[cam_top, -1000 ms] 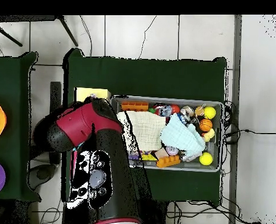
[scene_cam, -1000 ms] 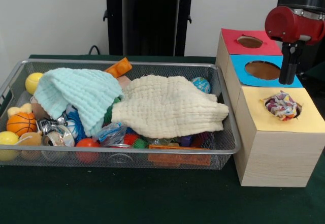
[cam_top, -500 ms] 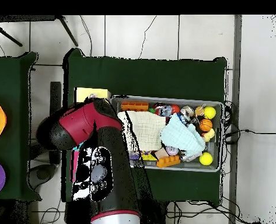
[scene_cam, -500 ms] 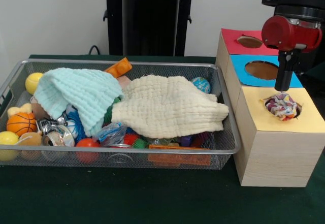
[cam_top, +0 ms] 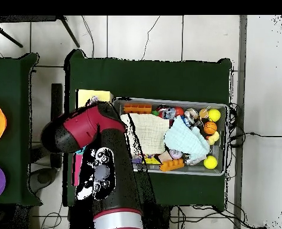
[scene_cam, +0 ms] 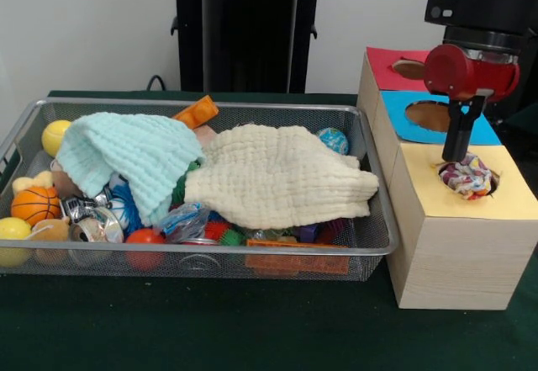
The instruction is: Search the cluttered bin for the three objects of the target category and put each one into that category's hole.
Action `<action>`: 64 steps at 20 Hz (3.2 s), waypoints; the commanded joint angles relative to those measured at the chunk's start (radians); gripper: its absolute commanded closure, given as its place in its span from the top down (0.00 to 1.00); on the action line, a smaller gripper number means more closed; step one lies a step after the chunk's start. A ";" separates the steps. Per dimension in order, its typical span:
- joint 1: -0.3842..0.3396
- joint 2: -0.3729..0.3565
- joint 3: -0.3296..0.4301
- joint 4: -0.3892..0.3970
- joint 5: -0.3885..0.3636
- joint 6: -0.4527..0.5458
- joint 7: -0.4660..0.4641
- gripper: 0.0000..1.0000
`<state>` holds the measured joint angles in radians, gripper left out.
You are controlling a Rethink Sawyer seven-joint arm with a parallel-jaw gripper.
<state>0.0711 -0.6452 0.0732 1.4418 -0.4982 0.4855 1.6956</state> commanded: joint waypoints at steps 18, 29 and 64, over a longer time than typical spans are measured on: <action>0.070 0.090 -0.047 -0.071 0.002 -0.044 0.161 0.00; 0.099 0.244 -0.118 -0.166 -0.005 -0.166 0.226 0.00; 0.054 0.133 -0.068 -0.093 0.125 0.031 0.045 0.00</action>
<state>0.1716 -0.4449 -0.0612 1.2690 -0.4180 0.3843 1.6956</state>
